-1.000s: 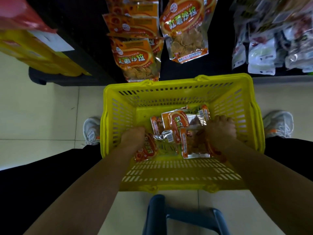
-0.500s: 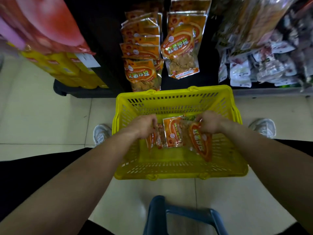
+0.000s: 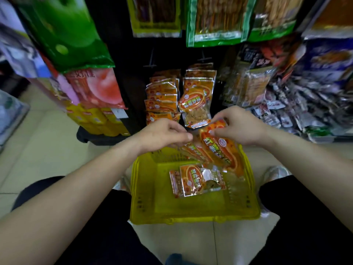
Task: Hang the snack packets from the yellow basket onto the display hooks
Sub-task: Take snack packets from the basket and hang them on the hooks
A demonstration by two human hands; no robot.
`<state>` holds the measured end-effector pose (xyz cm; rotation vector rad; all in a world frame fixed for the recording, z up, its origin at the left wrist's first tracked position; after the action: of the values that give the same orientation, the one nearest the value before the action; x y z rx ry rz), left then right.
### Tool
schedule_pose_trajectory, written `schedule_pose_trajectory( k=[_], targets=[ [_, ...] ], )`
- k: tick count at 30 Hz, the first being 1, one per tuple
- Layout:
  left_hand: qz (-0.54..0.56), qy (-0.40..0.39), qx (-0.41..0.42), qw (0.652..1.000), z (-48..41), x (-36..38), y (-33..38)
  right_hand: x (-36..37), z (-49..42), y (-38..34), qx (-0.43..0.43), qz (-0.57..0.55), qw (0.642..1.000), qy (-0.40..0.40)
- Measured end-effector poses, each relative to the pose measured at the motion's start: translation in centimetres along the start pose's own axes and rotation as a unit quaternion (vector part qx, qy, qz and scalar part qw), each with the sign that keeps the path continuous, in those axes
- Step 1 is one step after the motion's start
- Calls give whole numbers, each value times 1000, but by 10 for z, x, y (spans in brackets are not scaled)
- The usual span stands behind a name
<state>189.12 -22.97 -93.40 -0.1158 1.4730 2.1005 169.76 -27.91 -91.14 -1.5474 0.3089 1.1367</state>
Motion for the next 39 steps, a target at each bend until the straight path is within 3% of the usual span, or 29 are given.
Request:
schedule_pose_trajectory(
  k=[3, 7, 10, 12, 16, 20, 25, 30, 39],
  targets=[
    [8, 9, 63, 998, 10, -2, 14, -4, 11, -4, 10, -139, 990, 18],
    [-27, 214, 136, 967, 7, -19, 21, 1, 2, -5, 27, -217, 976, 20],
    [-109, 288, 191, 932, -1, -25, 34, 8, -7, -14, 23, -266, 964, -4],
    [-124, 269, 201, 934, -10, -23, 38, 10, -11, -14, 24, -298, 954, -10],
    [-42, 183, 161, 969, -28, -16, 21, 12, -21, -10, 30, -313, 949, 0],
    [-49, 228, 166, 958, -34, -25, 18, 15, -33, -6, 34, -338, 940, -21],
    [-4, 278, 123, 953, -38, -46, 5, 13, -46, 14, 68, -236, 969, 3],
    [15, 290, 94, 952, -43, -56, -1, 6, -54, 17, 55, -284, 957, 35],
    [11, 312, 64, 948, -41, -60, -3, 6, -55, 16, 49, -319, 946, 20]
  ],
)
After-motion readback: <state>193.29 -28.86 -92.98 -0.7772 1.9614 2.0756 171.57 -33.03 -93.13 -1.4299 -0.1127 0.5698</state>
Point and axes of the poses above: each hand's wrist, its own z-axis away from the middle knuckle, its own x-axis out of the palm, y = z × x, the point moved 7 cm from there along -z, towards the middle knuckle, and after that the axes turned 1 degree about y, right-handed, at the moved point
